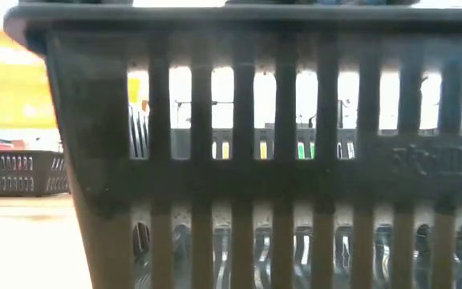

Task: Stack baskets on shelf by color
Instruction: Stack the bottom orange bin on top of the orange bin on the shelf, then stack the orange bin on top of the orange bin on the shelf

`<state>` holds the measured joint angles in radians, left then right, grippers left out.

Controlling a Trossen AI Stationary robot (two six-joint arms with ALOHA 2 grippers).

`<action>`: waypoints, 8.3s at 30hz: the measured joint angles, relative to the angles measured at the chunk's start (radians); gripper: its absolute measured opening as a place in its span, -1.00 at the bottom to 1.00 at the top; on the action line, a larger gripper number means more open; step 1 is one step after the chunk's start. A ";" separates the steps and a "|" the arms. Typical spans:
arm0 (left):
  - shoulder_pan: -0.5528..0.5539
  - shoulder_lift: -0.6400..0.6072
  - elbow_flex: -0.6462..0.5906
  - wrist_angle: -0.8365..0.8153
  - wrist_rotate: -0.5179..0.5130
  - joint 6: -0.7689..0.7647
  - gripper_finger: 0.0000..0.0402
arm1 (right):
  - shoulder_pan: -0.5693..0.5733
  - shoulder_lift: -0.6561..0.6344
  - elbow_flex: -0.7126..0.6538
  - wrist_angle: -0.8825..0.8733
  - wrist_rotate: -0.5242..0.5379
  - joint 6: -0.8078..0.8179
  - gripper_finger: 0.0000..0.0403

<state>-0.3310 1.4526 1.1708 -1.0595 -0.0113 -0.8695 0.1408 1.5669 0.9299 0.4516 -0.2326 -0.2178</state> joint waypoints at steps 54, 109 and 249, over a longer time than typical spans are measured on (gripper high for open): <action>0.424 -0.250 0.143 0.193 -0.443 0.501 -0.10 | -0.099 0.063 0.527 -0.904 0.629 -0.284 -0.99; 0.359 -0.562 -0.531 0.944 -0.622 0.657 -0.08 | -0.518 0.022 0.042 -0.368 0.288 -0.097 -0.40; -0.163 -0.189 0.015 0.389 -0.407 1.260 -0.96 | 0.129 -0.336 0.182 -0.700 0.463 -0.004 -0.31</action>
<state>-0.4944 1.2632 1.1858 -0.6702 -0.4185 0.3900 0.2694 1.2309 1.1116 -0.2482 0.2306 -0.2215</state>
